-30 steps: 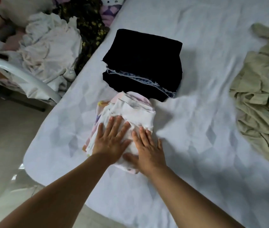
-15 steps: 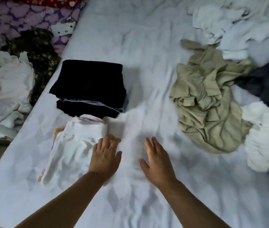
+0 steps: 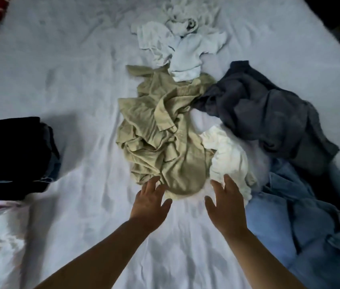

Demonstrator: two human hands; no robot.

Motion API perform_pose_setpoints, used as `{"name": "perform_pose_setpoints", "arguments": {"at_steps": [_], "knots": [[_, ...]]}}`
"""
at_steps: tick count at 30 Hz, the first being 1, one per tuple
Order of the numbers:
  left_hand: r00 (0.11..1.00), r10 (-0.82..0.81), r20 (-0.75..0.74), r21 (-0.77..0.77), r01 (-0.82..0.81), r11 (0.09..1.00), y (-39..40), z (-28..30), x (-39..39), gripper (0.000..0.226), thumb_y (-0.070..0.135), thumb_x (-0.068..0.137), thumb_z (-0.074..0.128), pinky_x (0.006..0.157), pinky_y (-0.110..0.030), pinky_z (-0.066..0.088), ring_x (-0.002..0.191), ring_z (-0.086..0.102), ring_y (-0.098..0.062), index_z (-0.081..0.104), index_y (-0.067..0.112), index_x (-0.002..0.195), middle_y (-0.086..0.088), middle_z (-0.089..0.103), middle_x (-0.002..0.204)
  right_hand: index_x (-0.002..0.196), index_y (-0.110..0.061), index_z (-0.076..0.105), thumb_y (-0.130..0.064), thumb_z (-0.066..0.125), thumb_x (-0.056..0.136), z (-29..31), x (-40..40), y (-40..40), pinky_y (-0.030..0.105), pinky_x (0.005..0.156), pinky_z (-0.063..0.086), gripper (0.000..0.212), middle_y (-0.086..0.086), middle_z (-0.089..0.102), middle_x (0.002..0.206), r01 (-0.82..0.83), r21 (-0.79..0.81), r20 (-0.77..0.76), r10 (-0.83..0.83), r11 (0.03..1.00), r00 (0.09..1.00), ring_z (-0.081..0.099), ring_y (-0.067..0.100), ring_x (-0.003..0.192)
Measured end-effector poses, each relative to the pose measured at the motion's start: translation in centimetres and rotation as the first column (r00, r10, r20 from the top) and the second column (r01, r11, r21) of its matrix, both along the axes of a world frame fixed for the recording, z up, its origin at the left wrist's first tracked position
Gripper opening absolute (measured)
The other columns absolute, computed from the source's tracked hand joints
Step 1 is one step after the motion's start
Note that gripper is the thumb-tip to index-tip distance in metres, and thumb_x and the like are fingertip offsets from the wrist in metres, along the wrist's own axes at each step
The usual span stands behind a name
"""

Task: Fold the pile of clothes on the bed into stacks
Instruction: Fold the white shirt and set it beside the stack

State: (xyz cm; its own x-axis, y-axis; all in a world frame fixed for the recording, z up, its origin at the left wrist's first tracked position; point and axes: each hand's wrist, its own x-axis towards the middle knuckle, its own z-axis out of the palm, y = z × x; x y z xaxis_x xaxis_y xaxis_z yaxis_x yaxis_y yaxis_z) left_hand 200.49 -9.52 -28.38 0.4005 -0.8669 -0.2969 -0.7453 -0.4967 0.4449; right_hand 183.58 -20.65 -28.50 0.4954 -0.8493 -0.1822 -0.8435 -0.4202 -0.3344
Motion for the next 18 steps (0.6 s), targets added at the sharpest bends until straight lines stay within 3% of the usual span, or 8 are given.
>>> {"name": "perform_pose_setpoints", "arguments": {"at_steps": [4,6,8,10,13,15,17,18], "knots": [[0.999,-0.025,-0.032,-0.023,0.025,0.999,-3.8,-0.8,-2.7,0.041,0.039,0.093,0.049,0.108,-0.026,0.026,0.138,0.023,-0.015,0.048,0.024,0.131,0.002,0.022,0.150,0.135,-0.023,0.050,-0.017,0.062,0.085,-1.0,-1.9,-3.4,0.046,0.114,0.015,0.053,0.026,0.008,0.154,0.080,0.026,-0.049,-0.078,0.997,0.996,0.009,0.038,0.144],[0.998,-0.033,-0.056,-0.027,0.032,0.999,-5.1,-1.3,-3.8,0.045,0.044,0.090,0.046,0.109,-0.029,0.028,0.138,0.026,-0.018,0.051,0.022,0.129,0.000,0.026,0.149,0.137,-0.028,0.046,-0.021,0.054,0.088,-1.7,-2.5,-4.6,0.042,0.115,0.011,0.050,0.023,0.003,0.156,0.093,0.076,-0.067,-0.088,0.993,0.994,0.005,0.034,0.145],[0.996,-0.044,-0.077,-0.012,0.043,0.999,-6.1,-1.7,-4.5,0.053,0.048,0.085,0.039,0.110,-0.029,0.027,0.137,0.027,-0.019,0.053,0.020,0.128,-0.001,0.026,0.149,0.130,-0.019,0.052,-0.031,0.038,0.085,-2.1,-2.4,-5.1,0.046,0.112,0.024,0.049,0.022,0.029,0.149,0.092,0.136,-0.091,-0.080,0.986,0.993,0.026,0.035,0.139],[0.995,-0.065,-0.072,0.012,0.066,0.998,-6.4,-1.7,-4.8,0.046,0.046,0.090,0.045,0.110,-0.028,0.025,0.138,0.025,-0.016,0.051,0.022,0.129,0.002,0.024,0.150,0.107,-0.006,0.066,-0.033,0.024,0.072,-2.6,-2.5,-5.6,0.053,0.096,0.043,0.061,0.019,0.059,0.121,0.074,0.156,-0.019,-0.072,0.985,0.997,0.055,0.036,0.116],[0.986,-0.011,-0.164,0.011,0.013,1.000,-6.8,-0.9,-5.1,0.051,0.051,0.088,0.047,0.109,-0.030,0.031,0.133,0.034,-0.014,0.052,0.022,0.129,0.004,0.032,0.146,0.099,-0.007,0.068,-0.027,0.025,0.078,-1.3,-2.7,-5.2,0.042,0.091,0.048,0.052,0.010,0.064,0.112,-0.059,0.161,0.169,0.032,0.985,0.985,0.061,0.029,0.104],[0.887,0.181,-0.424,0.025,-0.188,0.982,-7.4,0.8,-5.4,0.055,0.057,0.084,0.055,0.104,-0.033,0.039,0.121,0.049,-0.014,0.053,0.023,0.128,0.003,0.049,0.134,0.099,-0.010,0.069,-0.025,0.035,0.086,0.2,-2.2,-4.3,0.028,0.085,0.047,0.039,0.004,0.065,0.109,-0.182,0.201,0.298,0.117,0.963,0.947,0.062,0.021,0.097],[0.643,0.359,-0.677,0.102,-0.402,0.910,-8.2,2.5,-5.5,0.055,0.061,0.077,0.062,0.092,-0.037,0.050,0.101,0.062,-0.014,0.056,0.024,0.118,-0.001,0.064,0.112,0.095,-0.011,0.072,-0.021,0.046,0.089,1.7,-1.4,-2.9,0.021,0.077,0.047,0.029,0.000,0.068,0.105,-0.279,0.243,0.406,0.164,0.929,0.899,0.064,0.014,0.088],[0.542,0.404,-0.737,0.127,-0.476,0.870,-8.4,3.4,-5.4,0.047,0.056,0.078,0.065,0.078,-0.033,0.055,0.085,0.066,-0.012,0.057,0.022,0.109,-0.003,0.067,0.097,0.091,-0.011,0.073,-0.016,0.050,0.087,2.6,-1.0,-2.0,0.019,0.074,0.047,0.024,0.000,0.069,0.102,-0.323,0.261,0.449,0.182,0.910,0.875,0.064,0.012,0.085]]}}
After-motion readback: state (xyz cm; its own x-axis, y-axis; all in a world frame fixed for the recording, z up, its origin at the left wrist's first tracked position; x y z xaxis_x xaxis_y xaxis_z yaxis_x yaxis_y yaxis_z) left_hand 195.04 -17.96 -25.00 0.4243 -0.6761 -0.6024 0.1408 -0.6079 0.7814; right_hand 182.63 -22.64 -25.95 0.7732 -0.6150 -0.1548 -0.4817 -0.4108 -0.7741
